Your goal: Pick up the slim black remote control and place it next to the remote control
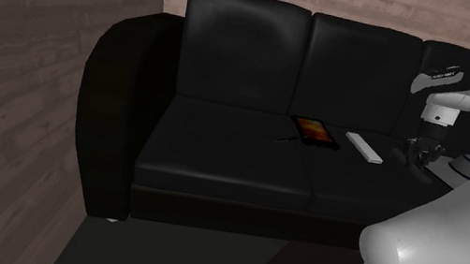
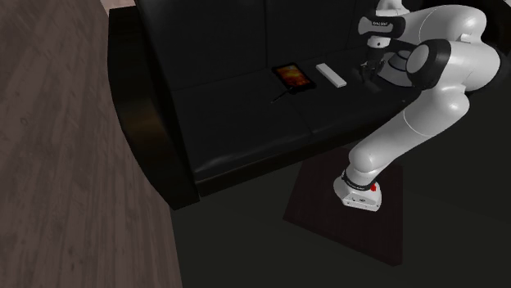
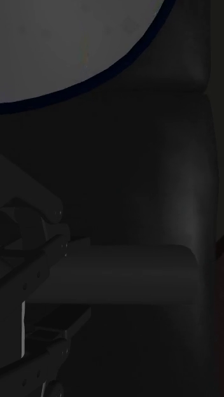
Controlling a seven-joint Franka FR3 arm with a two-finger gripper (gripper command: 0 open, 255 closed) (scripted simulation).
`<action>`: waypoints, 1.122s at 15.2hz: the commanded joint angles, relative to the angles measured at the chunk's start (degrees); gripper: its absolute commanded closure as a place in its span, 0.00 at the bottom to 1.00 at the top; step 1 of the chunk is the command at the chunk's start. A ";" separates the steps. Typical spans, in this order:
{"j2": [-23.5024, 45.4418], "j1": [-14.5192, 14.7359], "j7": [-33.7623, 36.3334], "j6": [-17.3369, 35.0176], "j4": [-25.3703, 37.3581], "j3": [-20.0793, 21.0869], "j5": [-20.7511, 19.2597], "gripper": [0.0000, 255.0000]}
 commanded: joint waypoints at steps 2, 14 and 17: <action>0.44 -0.07 0.01 2.37 -1.94 -0.36 0.03 1.00; 1.14 -0.11 -0.06 4.73 -3.68 -0.76 0.18 0.00; 1.14 -0.11 -0.06 4.73 -3.68 -0.76 0.18 0.00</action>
